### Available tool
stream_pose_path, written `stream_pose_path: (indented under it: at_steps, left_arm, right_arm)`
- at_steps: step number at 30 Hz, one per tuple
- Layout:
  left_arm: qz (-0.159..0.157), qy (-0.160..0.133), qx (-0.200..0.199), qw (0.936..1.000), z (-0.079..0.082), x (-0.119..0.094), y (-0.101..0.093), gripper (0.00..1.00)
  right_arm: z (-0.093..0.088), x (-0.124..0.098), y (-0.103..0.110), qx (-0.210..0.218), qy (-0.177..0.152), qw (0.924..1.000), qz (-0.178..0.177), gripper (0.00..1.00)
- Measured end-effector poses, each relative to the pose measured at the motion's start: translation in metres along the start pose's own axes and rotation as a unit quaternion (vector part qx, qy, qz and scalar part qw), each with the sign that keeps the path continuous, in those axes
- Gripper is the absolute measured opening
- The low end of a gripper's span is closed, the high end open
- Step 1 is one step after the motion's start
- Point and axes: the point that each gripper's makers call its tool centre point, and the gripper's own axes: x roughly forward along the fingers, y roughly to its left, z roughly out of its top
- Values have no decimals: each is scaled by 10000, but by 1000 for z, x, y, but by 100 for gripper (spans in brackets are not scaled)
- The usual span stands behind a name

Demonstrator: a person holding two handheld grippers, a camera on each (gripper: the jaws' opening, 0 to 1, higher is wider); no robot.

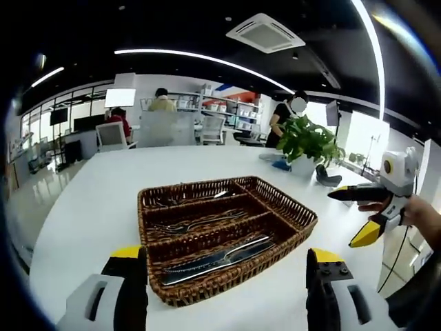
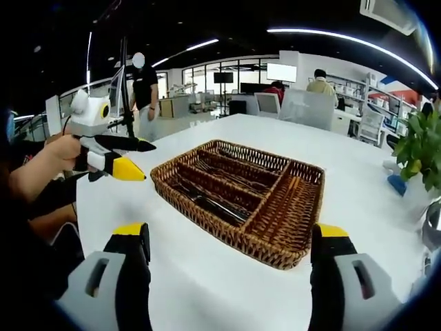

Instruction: Arrange the knives, forks, and spoons in their matching storage slots by inserting each utensil handle-first until every utensil is classified and aligned in the correct compartment

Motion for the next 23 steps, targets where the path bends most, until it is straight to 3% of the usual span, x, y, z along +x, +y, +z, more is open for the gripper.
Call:
stream_pose_path:
  at_steps: [9,15,23]
  left_arm:
    - [-277,-122,36,9995,0,-15,-21,100]
    - [-525,43,123,9985,-7,-17,-31,100]
    - [-296,62,92,9995,-9,-22,-16,100]
  right_arm:
    - [7,-7,-5,-66,-116,9999,-58,100]
    - [7,-11,-3,-31,-124,9999,6,100]
    - [8,-15,4,-51,-120,9999,104,100]
